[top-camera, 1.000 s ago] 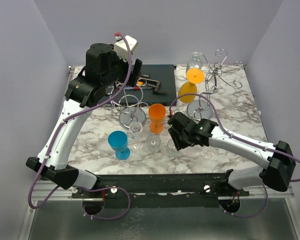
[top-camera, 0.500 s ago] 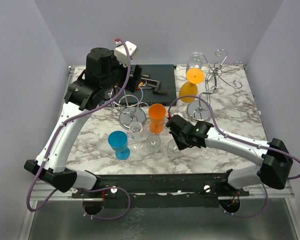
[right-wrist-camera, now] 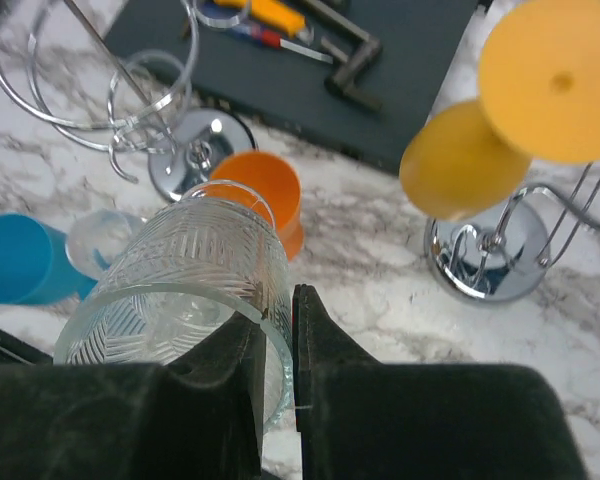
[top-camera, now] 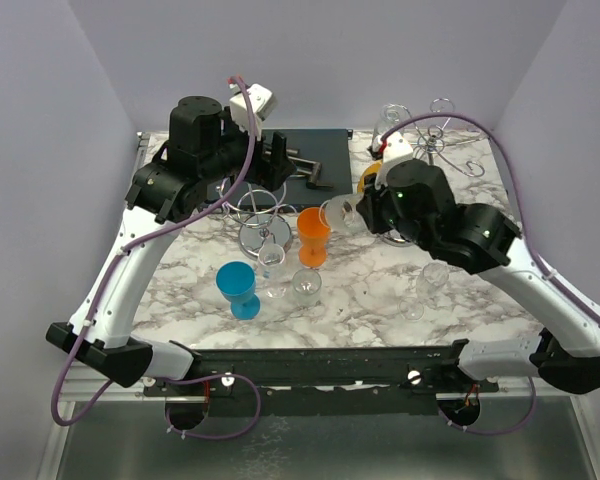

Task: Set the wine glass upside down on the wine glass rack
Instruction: Turn the wine glass upside down at the wine rack.

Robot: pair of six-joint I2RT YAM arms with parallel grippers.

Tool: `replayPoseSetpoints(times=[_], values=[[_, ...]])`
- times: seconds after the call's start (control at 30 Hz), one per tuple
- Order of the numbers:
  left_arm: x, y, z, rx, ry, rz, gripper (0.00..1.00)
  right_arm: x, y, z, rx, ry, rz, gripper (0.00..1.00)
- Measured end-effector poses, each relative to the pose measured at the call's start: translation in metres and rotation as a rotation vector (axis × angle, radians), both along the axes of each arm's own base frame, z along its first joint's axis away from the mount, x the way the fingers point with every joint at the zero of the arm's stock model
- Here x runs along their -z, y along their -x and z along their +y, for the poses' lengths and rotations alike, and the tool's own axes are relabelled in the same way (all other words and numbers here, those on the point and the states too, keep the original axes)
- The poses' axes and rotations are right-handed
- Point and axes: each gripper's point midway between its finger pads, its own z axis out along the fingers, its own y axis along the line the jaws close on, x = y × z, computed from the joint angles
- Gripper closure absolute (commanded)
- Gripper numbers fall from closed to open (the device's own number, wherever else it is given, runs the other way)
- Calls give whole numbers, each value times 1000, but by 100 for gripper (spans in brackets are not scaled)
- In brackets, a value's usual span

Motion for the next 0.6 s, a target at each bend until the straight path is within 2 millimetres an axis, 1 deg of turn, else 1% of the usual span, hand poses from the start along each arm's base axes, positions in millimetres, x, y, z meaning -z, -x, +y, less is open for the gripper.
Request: replayPoseSetpoints(times=[0.07, 0.1, 0.2, 0.43, 0.5, 0.6], values=[[-1, 4, -4, 26, 19, 13, 18, -30, -2, -3, -5, -44, -72, 99], [-1, 7, -6, 38, 28, 20, 18, -41, -3, -4, -7, -58, -102, 100], [-5, 16, -11, 81, 52, 29, 18, -65, -8, -4, -9, -88, -174, 99], [-24, 48, -17, 196, 109, 12, 18, -96, -15, 9, -46, -159, -280, 99], [-24, 54, -19, 225, 116, 16, 18, -105, -15, 14, -62, -193, -300, 99], [-18, 56, -23, 252, 117, 39, 20, -115, -14, 21, -90, -237, -320, 100]])
